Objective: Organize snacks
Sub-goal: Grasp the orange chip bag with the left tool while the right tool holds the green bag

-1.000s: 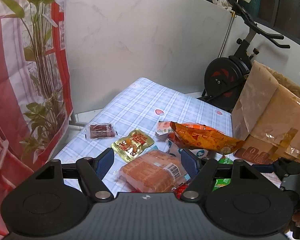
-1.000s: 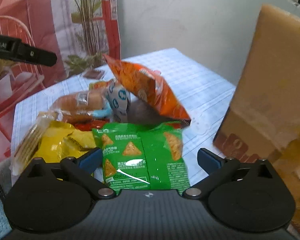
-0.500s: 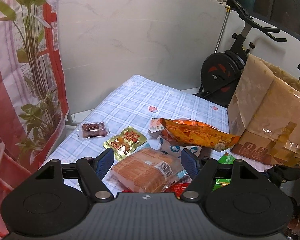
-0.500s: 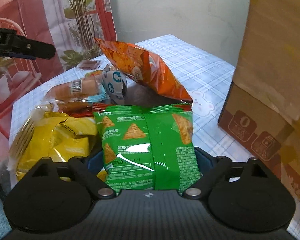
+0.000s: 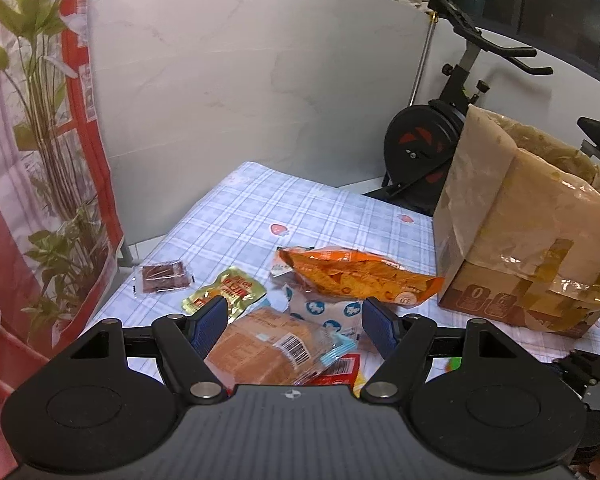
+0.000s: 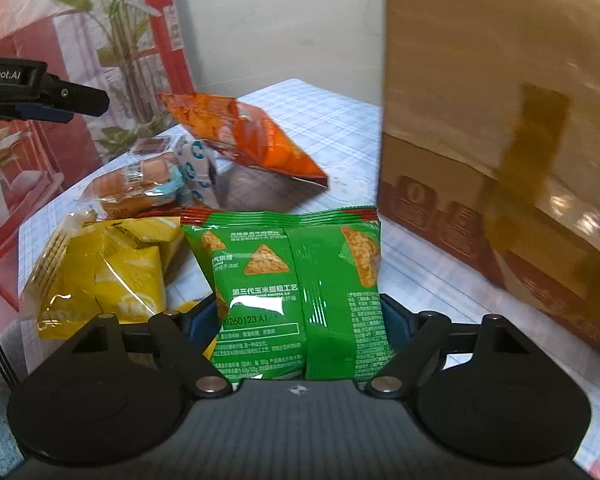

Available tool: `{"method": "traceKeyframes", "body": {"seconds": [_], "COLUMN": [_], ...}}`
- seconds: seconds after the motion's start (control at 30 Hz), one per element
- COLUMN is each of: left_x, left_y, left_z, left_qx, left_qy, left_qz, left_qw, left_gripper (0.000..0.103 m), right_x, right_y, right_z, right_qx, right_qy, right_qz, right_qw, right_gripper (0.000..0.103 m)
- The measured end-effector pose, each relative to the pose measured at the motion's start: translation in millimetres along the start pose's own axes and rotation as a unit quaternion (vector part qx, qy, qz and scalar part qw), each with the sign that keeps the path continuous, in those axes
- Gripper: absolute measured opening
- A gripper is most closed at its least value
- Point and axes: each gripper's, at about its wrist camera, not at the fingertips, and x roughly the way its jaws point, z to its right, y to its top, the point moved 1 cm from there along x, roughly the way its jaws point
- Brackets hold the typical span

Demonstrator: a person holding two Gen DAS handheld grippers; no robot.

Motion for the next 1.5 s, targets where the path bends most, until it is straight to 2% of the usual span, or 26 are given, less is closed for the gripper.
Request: {"method": "traceKeyframes", "body": {"seconds": [0.1, 0.43, 0.63, 0.73, 0.93, 1.07, 1.23, 1.37, 1.5], "left_x": [-0.1, 6.4, 4.9, 7.7, 19.0, 47.3, 106.3, 146.1, 165.0], "left_y": [0.7, 7.9, -0.3, -0.8, 25.6, 52.5, 69.6, 66.0, 56.0], "left_z": [-3.4, -9.6, -6.9, -5.1, -3.1, 1.9, -11.5, -28.5, -23.2], "left_qx": [-0.006, -0.021, -0.015, -0.012, -0.035, -0.052, -0.087, -0.134, -0.116], "left_qy": [-0.008, -0.018, -0.022, -0.012, -0.026, -0.02, -0.015, -0.051, -0.067], "left_qz": [0.005, -0.008, -0.014, -0.015, 0.008, 0.021, -0.031, -0.094, -0.127], "left_qw": [0.9999, 0.9996, 0.9996, 0.9997, 0.999, 0.9982, 0.9956, 0.9852, 0.9828], "left_gripper": [0.083, 0.083, 0.083, 0.083, 0.083, 0.086, 0.086, 0.085, 0.085], "right_x": [-11.7, -35.1, -42.3, -43.1, -45.8, -45.8, -44.6, -43.9, -42.4], "right_y": [-9.4, -34.2, -37.7, -37.3, -37.9, -37.7, -37.0, -37.6, -37.7], "right_z": [5.1, 29.0, 34.2, 32.6, 29.2, 31.2, 30.9, 35.1, 38.4], "right_qx": [0.008, 0.057, 0.069, 0.069, 0.061, 0.063, 0.06, 0.062, 0.064], "right_qy": [-0.021, -0.07, -0.077, -0.078, -0.077, -0.079, -0.079, -0.082, -0.086], "right_qz": [0.009, 0.016, 0.022, 0.024, 0.026, 0.025, 0.021, 0.015, 0.012], "right_qw": [1.0, 0.996, 0.994, 0.994, 0.995, 0.995, 0.995, 0.995, 0.994], "right_gripper": [0.082, 0.082, 0.082, 0.082, 0.082, 0.082, 0.082, 0.082, 0.082]}}
